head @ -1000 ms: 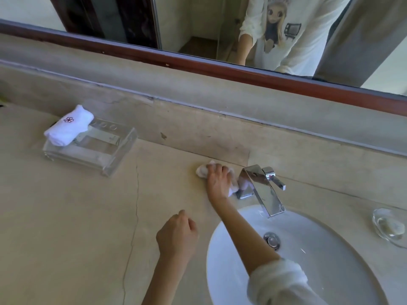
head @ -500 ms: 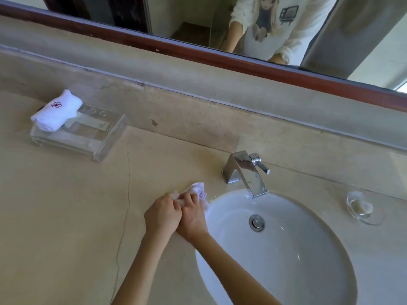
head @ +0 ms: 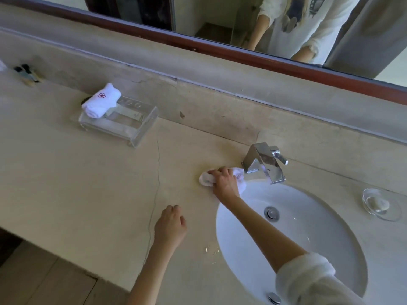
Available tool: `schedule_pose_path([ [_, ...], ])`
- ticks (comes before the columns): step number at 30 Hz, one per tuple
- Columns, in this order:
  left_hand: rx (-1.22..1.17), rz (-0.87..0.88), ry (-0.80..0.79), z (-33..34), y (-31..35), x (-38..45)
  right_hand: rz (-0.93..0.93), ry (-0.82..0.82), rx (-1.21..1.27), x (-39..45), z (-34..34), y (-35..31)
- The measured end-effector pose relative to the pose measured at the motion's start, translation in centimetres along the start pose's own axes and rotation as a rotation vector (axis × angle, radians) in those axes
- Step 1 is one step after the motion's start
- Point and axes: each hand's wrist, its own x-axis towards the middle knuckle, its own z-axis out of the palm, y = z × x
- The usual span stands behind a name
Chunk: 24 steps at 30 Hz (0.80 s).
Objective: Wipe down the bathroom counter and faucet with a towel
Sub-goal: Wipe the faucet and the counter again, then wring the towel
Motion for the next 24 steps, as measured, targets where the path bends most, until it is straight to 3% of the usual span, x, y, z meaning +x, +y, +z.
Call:
schedule_pose_path([
  [3,0.005,-0.055,0.031,-0.7,-3.0,-0.1,-0.016,-0.098,0.028,1.1,1.4,-5.7],
  [7,-0.004,-0.093,0.066,-1.4,-5.4,-0.4,-0.284,-0.216,-0.146,-1.4,2.9,-7.9],
  [13,-0.094,-0.06,0.07,-0.6,-3.0,-1.9,-0.589,-0.256,0.044,-10.7,3.3,-3.0],
  [19,-0.07,0.02,0.039,0.8,1.6,-4.1,-0.652,-0.459,-0.017,-19.3,1.2,-0.4],
  [24,-0.052,0.035,0.055,1.5,4.0,-6.5,-0.689,-0.646,-0.095,-26.4,-1.3,7.3],
])
